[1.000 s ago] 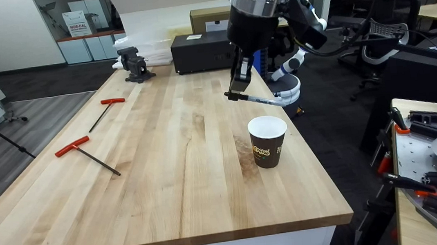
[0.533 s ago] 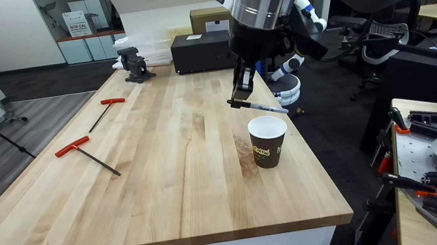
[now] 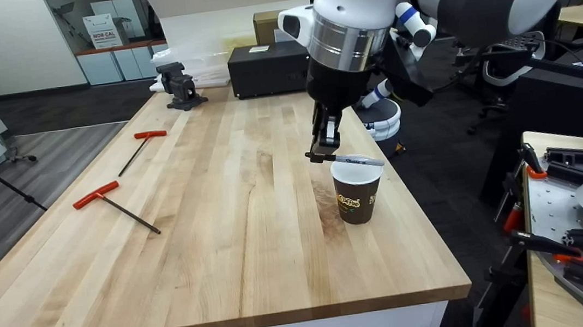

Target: Put the marker in the cup

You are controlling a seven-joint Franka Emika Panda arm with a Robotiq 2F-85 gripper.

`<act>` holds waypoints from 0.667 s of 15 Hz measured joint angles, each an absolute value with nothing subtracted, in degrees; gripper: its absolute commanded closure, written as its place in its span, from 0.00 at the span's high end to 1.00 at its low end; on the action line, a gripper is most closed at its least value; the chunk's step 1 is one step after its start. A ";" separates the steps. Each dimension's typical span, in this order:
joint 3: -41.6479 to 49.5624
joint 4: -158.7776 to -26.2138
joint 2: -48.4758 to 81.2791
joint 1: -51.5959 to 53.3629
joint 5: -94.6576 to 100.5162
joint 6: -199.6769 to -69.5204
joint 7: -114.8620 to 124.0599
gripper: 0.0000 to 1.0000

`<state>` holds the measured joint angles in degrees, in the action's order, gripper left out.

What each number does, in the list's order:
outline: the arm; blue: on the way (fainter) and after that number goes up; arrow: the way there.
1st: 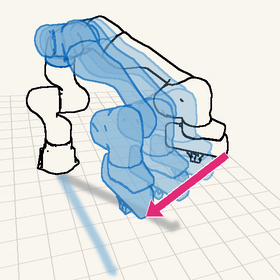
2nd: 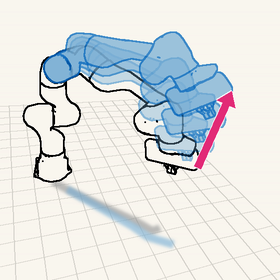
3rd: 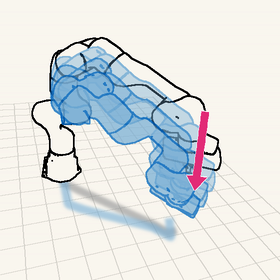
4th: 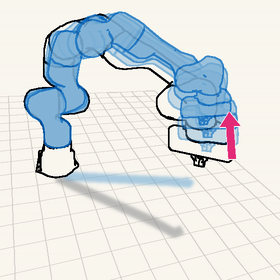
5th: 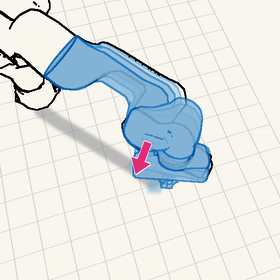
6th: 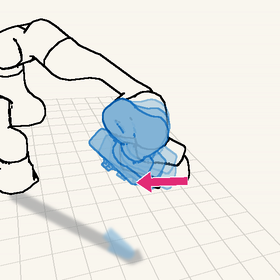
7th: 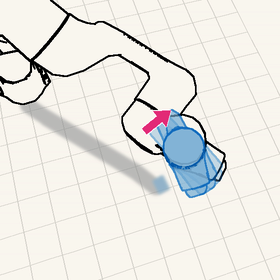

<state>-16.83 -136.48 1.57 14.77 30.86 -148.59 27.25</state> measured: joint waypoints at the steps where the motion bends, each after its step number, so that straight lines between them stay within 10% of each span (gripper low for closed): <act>1: -16.83 -136.32 2.28 14.81 31.24 -148.60 27.25 0.05; 10: -15.95 -133.46 6.37 16.09 33.16 -148.60 27.20 0.11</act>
